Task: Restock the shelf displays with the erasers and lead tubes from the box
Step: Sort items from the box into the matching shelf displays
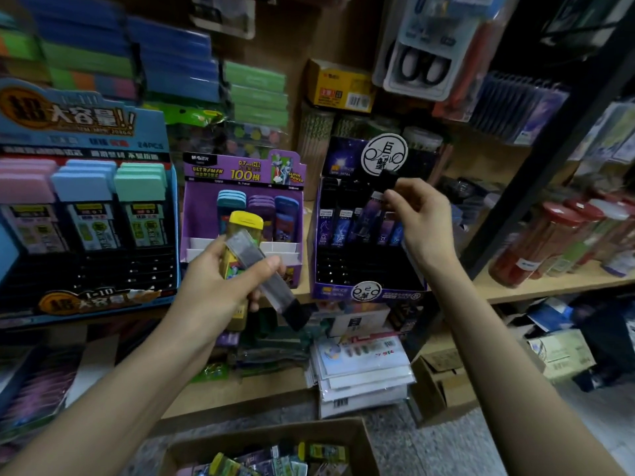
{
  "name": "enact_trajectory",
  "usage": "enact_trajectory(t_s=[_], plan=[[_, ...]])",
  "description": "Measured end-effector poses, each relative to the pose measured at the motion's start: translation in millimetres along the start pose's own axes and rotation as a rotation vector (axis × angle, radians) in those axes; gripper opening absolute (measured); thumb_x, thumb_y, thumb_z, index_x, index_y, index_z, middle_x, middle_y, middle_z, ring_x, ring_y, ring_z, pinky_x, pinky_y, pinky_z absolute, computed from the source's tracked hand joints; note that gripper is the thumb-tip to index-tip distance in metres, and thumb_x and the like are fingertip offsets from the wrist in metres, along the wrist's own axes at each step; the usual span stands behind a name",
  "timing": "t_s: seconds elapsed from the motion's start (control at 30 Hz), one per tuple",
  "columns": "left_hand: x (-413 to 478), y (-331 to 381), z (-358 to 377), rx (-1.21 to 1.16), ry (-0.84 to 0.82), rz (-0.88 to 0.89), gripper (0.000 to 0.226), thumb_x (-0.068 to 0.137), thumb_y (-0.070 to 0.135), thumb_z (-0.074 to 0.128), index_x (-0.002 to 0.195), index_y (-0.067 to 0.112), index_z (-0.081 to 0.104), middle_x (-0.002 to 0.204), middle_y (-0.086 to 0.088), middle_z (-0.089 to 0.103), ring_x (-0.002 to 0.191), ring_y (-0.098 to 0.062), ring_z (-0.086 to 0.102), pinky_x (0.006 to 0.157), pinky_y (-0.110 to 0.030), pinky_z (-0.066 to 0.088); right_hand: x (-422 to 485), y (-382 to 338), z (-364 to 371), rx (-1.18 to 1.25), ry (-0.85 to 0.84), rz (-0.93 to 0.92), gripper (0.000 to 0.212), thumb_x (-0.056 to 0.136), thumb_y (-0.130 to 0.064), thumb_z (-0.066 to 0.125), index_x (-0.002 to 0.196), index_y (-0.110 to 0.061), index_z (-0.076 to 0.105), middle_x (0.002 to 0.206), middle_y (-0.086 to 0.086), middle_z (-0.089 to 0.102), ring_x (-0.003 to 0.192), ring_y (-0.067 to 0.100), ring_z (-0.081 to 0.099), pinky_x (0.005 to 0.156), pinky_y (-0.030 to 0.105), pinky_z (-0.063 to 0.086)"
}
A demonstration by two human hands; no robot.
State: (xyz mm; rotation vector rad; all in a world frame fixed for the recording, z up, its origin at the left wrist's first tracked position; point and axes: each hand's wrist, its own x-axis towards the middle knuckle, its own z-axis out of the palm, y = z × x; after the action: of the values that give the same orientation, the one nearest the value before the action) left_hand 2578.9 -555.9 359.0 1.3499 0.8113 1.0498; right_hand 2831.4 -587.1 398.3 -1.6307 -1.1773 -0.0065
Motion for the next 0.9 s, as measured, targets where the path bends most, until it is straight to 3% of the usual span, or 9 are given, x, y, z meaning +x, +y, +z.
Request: enact_trajectory(t_s=[0.2,0.3,0.37,0.5,0.63,0.77,0.83,0.9], plan=[[-1.4,3.9,-0.4,0.044,-0.013,-0.018,0.039,0.066,0.032,0.07,0.097,0.01,0.061,0.078,-0.006,0.073,0.045,-0.005,0.05,0.042,-0.017,0.045,6.3,19.0,10.9,-0.038,-0.106,0.005,0.013,0.09,-0.012,0.06,0.101,-0.005,0.066,0.092,0.009,0.068,0.087,0.026,0.066,0.084,0.046,0.053],[-1.0,3.5,-0.1,0.046,-0.019,-0.014,0.032,0.071,0.026,0.07,0.097,0.01,0.061,0.078,-0.003,0.074,0.045,-0.004,0.049,0.042,-0.017,0.046,6.0,22.0,8.3,-0.024,-0.167,-0.012,0.007,0.09,-0.009,0.06,0.095,-0.011,0.065,0.084,0.002,0.067,0.079,0.018,0.065,0.077,0.034,0.054],[-0.1,1.9,0.3,0.046,-0.023,-0.017,0.026,0.076,0.021,0.069,0.098,0.009,0.061,0.079,-0.001,0.074,0.045,-0.003,0.049,0.042,-0.017,0.046,3.3,26.0,11.9,-0.053,-0.192,0.013,0.008,0.09,-0.01,0.06,0.096,-0.01,0.065,0.086,0.003,0.068,0.083,0.02,0.066,0.082,0.037,0.054],[0.2,1.3,1.6,0.049,-0.026,-0.016,0.031,0.074,0.026,0.07,0.098,0.009,0.062,0.081,-0.005,0.073,0.047,-0.005,0.05,0.043,-0.018,0.046,-1.8,28.5,21.6,-0.166,-0.113,0.055,0.023,0.091,-0.019,0.059,0.108,-0.004,0.068,0.099,0.01,0.071,0.094,0.023,0.066,0.089,0.044,0.052],[-0.5,2.9,1.2,0.04,-0.006,-0.036,0.028,0.075,0.025,0.071,0.097,0.01,0.063,0.083,-0.016,0.069,0.047,-0.005,0.05,0.045,-0.018,0.047,-5.6,20.2,17.7,-0.28,-0.08,0.066,0.025,0.092,-0.022,0.06,0.105,-0.003,0.068,0.099,0.012,0.071,0.094,0.022,0.065,0.087,0.031,0.05],[-1.5,6.6,1.2,-0.057,0.033,-0.039,0.017,0.081,0.018,0.067,0.094,0.011,0.059,0.079,-0.002,0.074,0.045,-0.002,0.05,0.044,-0.017,0.046,-13.8,-10.1,-2.8,-0.278,0.007,-0.075,0.022,0.094,-0.028,0.055,0.099,-0.008,0.065,0.087,0.003,0.068,0.082,0.016,0.064,0.075,0.029,0.049],[-1.0,9.3,1.8,-0.132,0.06,-0.071,0.012,0.084,0.017,0.065,0.093,0.013,0.058,0.078,0.0,0.074,0.046,-0.003,0.048,0.045,-0.016,0.046,-26.0,-31.6,-9.0,-0.121,-0.167,-0.159,0.016,0.092,-0.029,0.057,0.099,-0.015,0.062,0.087,-0.006,0.065,0.082,0.01,0.062,0.073,0.025,0.047],[-1.5,12.1,2.9,-0.226,0.078,-0.117,0.007,0.086,0.017,0.063,0.092,0.016,0.059,0.08,0.0,0.074,0.046,-0.004,0.047,0.045,-0.017,0.046,-49.7,-49.4,-4.5,-0.014,-0.478,-0.188,0.024,0.088,-0.034,0.062,0.109,-0.023,0.058,0.1,-0.008,0.063,0.088,0.005,0.061,0.078,0.02,0.048]])
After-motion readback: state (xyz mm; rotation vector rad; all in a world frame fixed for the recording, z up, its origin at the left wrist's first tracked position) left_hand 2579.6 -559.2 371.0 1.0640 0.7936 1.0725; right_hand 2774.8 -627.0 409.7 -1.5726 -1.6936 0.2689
